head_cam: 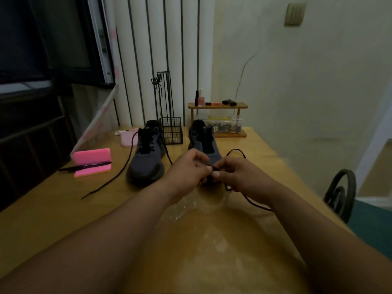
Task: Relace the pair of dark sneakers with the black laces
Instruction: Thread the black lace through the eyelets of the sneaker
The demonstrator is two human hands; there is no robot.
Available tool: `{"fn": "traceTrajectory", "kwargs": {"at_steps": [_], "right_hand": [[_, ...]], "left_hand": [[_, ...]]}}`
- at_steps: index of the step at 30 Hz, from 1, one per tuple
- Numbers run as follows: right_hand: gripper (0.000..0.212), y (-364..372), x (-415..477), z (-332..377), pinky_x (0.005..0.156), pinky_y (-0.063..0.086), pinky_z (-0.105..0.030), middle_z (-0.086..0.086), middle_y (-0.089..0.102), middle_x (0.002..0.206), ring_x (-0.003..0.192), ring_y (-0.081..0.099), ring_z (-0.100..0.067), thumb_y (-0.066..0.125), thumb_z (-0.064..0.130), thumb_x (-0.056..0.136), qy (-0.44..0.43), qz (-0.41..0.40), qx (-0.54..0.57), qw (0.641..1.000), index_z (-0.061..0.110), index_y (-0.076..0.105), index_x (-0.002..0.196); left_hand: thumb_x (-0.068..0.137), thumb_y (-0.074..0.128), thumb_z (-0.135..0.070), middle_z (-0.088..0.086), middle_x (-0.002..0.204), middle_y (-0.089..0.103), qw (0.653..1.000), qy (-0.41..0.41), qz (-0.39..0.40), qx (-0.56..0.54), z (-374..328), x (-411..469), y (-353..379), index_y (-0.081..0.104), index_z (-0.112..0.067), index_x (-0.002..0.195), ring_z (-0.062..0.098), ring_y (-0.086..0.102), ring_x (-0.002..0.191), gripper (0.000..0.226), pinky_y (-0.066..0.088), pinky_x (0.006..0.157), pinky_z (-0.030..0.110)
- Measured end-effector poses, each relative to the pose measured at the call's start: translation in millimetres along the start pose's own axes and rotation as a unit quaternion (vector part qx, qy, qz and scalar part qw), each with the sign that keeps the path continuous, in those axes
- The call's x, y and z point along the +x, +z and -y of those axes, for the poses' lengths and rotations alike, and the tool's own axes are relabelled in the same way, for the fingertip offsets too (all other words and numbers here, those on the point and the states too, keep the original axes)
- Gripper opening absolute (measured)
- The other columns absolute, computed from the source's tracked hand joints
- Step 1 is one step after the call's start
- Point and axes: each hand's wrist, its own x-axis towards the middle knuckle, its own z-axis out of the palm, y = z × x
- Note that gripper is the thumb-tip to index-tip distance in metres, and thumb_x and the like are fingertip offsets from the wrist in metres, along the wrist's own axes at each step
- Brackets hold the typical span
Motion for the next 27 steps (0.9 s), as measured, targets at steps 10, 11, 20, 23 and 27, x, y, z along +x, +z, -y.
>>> {"fn": "traceTrajectory", "kwargs": {"at_steps": [10,11,20,23,27], "right_hand": [[0.029,3.6,70.0,-43.6,0.062,0.049,-0.038,-0.015,0.067,0.105,0.081,0.063,-0.034,0.041,0.028,0.11,0.173,-0.21,0.127,0.954,0.007,0.062,0.109],[0.029,6.3,72.5,-46.2,0.061,0.051,-0.04,-0.017,0.066,0.103,0.081,0.064,-0.037,0.041,0.029,0.11,0.173,-0.2,0.107,0.959,0.008,0.06,0.107],[0.036,12.0,22.3,-18.7,0.078,0.052,-0.044,-0.014,0.067,0.1,0.09,0.064,-0.032,0.041,0.035,0.111,0.13,-0.158,0.014,0.979,0.011,0.064,0.096],[0.038,21.3,-16.1,-6.6,0.089,0.054,-0.048,-0.01,0.07,0.104,0.096,0.065,-0.027,0.041,0.038,0.111,0.119,-0.147,0.002,0.982,0.013,0.065,0.098],[0.035,31.2,-53.8,4.0,0.092,0.055,-0.046,-0.005,0.07,0.106,0.098,0.065,-0.019,0.042,0.038,0.111,0.101,-0.136,-0.003,0.986,0.016,0.066,0.099]], "left_hand": [[0.101,0.064,-0.041,-0.001,0.146,0.052,0.989,-0.104,-0.109,-0.005,28.9,58.9,17.7,0.037,-0.019,0.155,0.025,0.054,0.133,0.064,0.049,0.109,0.044],[0.1,0.065,-0.04,0.0,0.149,0.053,0.989,-0.107,-0.1,0.002,32.5,62.2,22.4,0.036,-0.019,0.157,0.026,0.055,0.134,0.067,0.049,0.111,0.046],[0.095,0.065,-0.034,-0.001,0.137,0.062,0.99,-0.074,-0.091,0.078,14.7,10.0,22.6,0.045,-0.022,0.147,0.024,0.06,0.123,0.056,0.051,0.106,0.045],[0.081,0.063,-0.052,-0.006,0.133,0.063,0.988,-0.068,-0.092,0.106,14.2,-29.0,21.9,0.046,-0.027,0.144,0.022,0.061,0.123,0.07,0.05,0.107,0.048],[0.073,0.059,-0.06,-0.016,0.126,0.057,0.988,-0.06,-0.097,0.106,22.5,-66.8,20.0,0.043,-0.032,0.147,0.018,0.058,0.127,0.08,0.046,0.111,0.051]]}}
